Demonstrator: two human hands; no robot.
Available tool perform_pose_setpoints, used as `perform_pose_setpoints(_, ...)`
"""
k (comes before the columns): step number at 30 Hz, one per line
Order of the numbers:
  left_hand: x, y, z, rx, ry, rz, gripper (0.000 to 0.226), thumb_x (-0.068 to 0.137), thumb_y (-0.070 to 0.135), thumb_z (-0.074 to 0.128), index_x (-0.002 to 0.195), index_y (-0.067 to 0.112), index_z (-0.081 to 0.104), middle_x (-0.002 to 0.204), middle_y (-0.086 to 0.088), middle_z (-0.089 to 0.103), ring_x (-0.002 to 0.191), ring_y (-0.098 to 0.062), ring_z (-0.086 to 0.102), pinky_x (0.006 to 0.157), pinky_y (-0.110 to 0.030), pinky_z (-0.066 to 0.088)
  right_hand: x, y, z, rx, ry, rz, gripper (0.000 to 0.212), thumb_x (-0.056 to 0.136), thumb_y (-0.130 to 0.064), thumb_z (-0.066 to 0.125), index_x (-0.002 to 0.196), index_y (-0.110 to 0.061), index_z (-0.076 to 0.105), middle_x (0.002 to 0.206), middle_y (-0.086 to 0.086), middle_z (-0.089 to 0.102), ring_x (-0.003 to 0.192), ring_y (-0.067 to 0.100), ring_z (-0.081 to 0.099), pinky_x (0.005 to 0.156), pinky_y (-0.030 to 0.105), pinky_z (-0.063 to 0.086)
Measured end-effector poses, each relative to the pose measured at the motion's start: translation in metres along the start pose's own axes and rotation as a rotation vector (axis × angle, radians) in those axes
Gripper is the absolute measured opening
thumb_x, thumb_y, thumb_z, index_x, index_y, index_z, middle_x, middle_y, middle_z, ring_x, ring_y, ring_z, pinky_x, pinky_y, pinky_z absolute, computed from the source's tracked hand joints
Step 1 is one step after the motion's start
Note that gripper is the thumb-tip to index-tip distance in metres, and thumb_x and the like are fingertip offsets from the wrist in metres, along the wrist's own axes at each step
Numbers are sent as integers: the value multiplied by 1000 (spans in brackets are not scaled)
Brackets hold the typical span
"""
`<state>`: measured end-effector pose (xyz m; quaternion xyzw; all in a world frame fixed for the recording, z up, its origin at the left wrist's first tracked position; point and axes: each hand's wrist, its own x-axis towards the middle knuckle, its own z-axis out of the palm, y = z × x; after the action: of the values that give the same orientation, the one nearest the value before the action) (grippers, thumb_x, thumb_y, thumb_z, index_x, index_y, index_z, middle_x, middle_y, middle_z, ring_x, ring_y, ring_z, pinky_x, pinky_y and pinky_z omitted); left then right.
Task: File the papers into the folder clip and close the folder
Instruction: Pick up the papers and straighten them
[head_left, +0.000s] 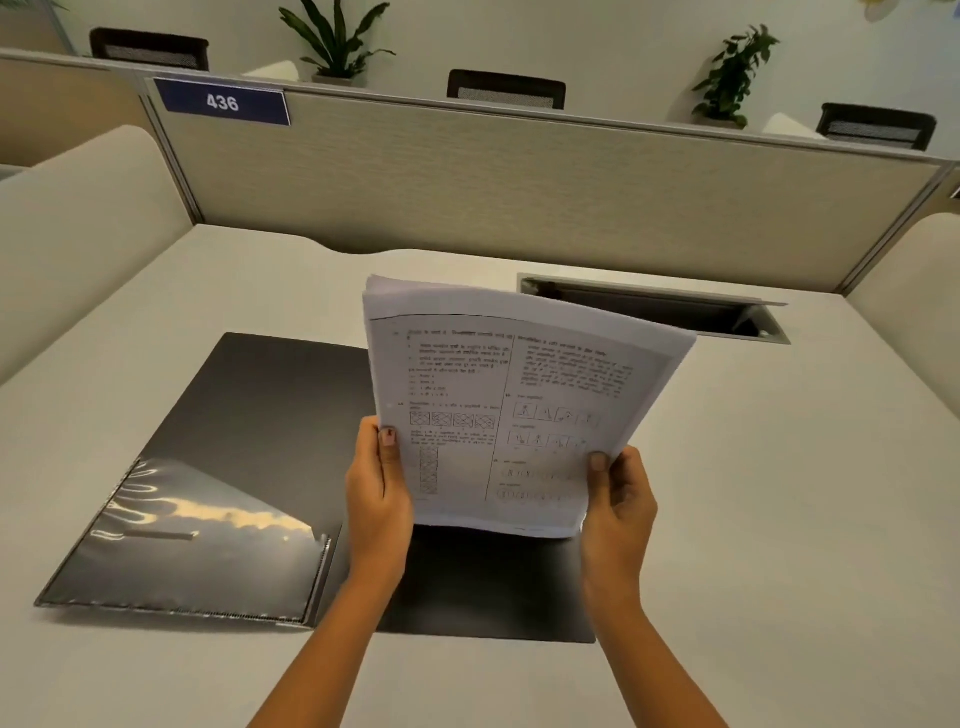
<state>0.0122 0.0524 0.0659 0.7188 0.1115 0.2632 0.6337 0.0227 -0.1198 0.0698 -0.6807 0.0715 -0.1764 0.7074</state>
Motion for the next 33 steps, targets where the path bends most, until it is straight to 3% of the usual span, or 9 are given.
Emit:
perform_pose_setpoints(4,-11,-15,0,12,11,-60,20,92,44,31,96,35,48,98,12,60,88,0,58,60,-8,49,-5,13,-6,-34,-18,55,18,96,-18,46,95,-31,58,95,-19,65,94,7,61,69,6,50)
perform_pose_setpoints(7,-13,-14,0,-15,42,-56,29,87,57,31,98,35,48,94,23,61,89,2,59,59,-8,48,-5,12,-8,-25,-26,35,16,96,-18,47,98,-28,58,97,-20,65,95,3,61,67,6,49)
perform_pose_setpoints(10,-17,-18,0,-25,46,-64,28,86,56,32,99,37,48,92,32,59,91,2,57,60,-8,48,-6,14,-9,-29,-42,45,15,95,-17,46,98,-25,58,98,-19,66,95,4,61,70,7,50)
perform_pose_setpoints(14,-21,-25,-3,-20,38,-93,21,89,53,32,99,46,50,95,31,58,94,1,55,63,-8,49,-8,18,-12,-37,-51,71,13,95,-15,47,99,-21,58,102,-12,65,94,3,61,72,5,49)
perform_pose_setpoints(19,-20,-24,-4,-27,32,-96,21,85,58,31,96,55,49,95,34,58,95,3,55,62,-8,49,-8,24,-14,-54,-59,72,14,95,-17,47,97,-25,58,98,-20,66,94,2,61,71,5,49)
perform_pose_setpoints(25,-17,-33,-4,-10,17,-127,19,92,43,34,98,40,51,96,26,60,94,-2,57,61,-13,52,-6,29,-12,-143,-72,92,19,96,-19,45,92,-34,56,95,-26,63,94,-1,59,67,3,48)
perform_pose_setpoints(29,-6,-26,-8,75,-13,-89,18,96,39,35,92,38,53,90,18,63,83,1,60,55,-11,50,1,27,-15,-181,-85,68,14,96,-24,47,98,-31,59,97,-19,66,95,4,62,71,10,53)
perform_pose_setpoints(33,11,-26,-15,223,-55,-112,14,96,34,43,100,30,56,91,16,64,73,-2,64,49,-12,48,9,29,-19,-217,-92,149,18,94,-28,51,105,-21,63,102,-7,70,90,13,67,75,29,59)
